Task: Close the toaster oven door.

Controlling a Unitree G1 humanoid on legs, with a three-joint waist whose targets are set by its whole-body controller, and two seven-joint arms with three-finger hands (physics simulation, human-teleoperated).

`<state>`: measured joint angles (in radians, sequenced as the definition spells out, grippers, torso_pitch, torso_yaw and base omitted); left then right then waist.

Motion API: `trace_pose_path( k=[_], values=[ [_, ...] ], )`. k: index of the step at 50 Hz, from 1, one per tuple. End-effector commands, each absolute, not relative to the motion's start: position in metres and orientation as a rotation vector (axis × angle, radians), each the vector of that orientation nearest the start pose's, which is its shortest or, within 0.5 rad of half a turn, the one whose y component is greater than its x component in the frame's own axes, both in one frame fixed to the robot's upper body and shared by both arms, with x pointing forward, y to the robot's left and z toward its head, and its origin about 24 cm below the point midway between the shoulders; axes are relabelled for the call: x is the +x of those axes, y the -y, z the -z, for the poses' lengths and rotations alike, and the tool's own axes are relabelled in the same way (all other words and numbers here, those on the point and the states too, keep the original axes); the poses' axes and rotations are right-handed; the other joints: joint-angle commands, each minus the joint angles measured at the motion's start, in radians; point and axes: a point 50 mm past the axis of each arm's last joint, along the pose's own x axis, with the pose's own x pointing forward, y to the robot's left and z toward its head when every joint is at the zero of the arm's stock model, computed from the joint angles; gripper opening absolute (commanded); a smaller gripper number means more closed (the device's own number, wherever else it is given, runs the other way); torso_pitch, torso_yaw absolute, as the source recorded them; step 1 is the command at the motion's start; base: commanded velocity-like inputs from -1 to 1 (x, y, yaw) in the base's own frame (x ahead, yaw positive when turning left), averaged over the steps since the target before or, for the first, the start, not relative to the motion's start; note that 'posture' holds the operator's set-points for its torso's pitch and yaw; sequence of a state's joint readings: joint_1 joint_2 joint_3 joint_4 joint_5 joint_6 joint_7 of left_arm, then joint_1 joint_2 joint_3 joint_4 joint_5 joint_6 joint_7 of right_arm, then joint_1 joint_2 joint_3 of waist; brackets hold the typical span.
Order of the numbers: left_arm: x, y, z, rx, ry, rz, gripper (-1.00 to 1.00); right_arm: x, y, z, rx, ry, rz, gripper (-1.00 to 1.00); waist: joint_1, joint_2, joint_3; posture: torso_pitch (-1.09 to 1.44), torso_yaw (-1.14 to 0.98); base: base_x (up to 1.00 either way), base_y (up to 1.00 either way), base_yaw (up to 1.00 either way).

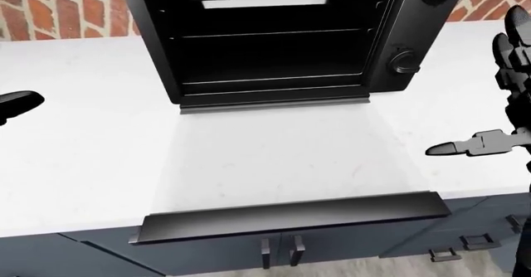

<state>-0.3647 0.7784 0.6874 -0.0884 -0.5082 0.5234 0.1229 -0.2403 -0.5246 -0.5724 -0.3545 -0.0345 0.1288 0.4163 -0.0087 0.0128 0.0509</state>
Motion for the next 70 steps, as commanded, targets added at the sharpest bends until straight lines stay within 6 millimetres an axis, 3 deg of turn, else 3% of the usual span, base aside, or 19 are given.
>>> trace_pose_path(
  k=[1,39,70],
  values=[
    [0.229,-0.374,-0.279,0.064,0.418,-0.593,1.0,0.228,0.29,-0.252,-0.673,0.538,0.138,1.0,0.0,0.003,-0.02,0.0,0.0,0.0,0.0,0.0],
    [0.229,-0.374,-0.277,0.064,0.414,-0.591,1.0,0.23,0.283,-0.231,-0.723,0.505,0.093,1.0,-0.001,0.007,-0.023,0.0,0.0,0.0,0.0,0.0],
    [0.228,-0.373,-0.276,0.064,0.411,-0.589,1.0,0.234,0.302,-0.227,-0.815,0.49,0.173,1.0,0.0,0.005,-0.022,0.0,0.0,0.0,0.0,0.0]
  ],
)
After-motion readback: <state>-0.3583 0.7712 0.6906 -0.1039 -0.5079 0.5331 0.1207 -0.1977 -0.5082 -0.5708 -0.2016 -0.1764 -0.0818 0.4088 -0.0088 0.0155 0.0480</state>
